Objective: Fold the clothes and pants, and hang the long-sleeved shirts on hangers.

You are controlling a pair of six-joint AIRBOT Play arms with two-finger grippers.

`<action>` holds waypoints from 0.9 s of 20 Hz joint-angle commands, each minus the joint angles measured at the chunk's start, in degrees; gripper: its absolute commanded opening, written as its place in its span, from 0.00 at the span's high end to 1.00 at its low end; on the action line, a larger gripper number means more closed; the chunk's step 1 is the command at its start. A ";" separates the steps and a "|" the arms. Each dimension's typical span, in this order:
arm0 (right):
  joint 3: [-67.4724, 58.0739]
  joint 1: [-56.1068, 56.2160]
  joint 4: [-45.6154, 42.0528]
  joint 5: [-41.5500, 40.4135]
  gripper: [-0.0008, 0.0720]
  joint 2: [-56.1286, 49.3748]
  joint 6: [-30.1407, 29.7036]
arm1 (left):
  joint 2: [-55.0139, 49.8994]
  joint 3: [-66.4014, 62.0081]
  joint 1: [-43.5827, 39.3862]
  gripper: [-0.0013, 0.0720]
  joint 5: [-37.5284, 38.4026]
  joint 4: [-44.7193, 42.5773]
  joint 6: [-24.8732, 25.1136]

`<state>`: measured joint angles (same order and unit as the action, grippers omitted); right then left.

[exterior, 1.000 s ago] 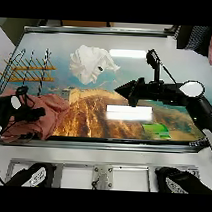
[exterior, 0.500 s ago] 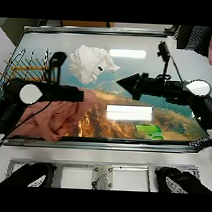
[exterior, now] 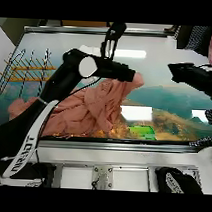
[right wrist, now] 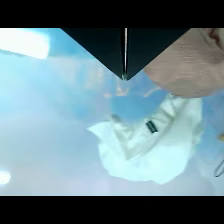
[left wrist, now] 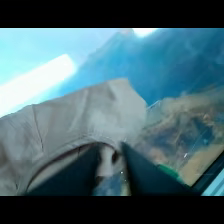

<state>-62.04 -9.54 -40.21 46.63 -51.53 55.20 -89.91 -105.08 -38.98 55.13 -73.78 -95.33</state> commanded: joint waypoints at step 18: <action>1.46 -3.10 -16.41 10.34 0.98 1.14 9.55 | -8.00 20.24 -8.17 0.24 19.12 -22.86 -7.43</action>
<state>-61.30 -12.67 -55.64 55.44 -50.11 63.94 -97.78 -88.25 -46.30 74.81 -94.17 -99.83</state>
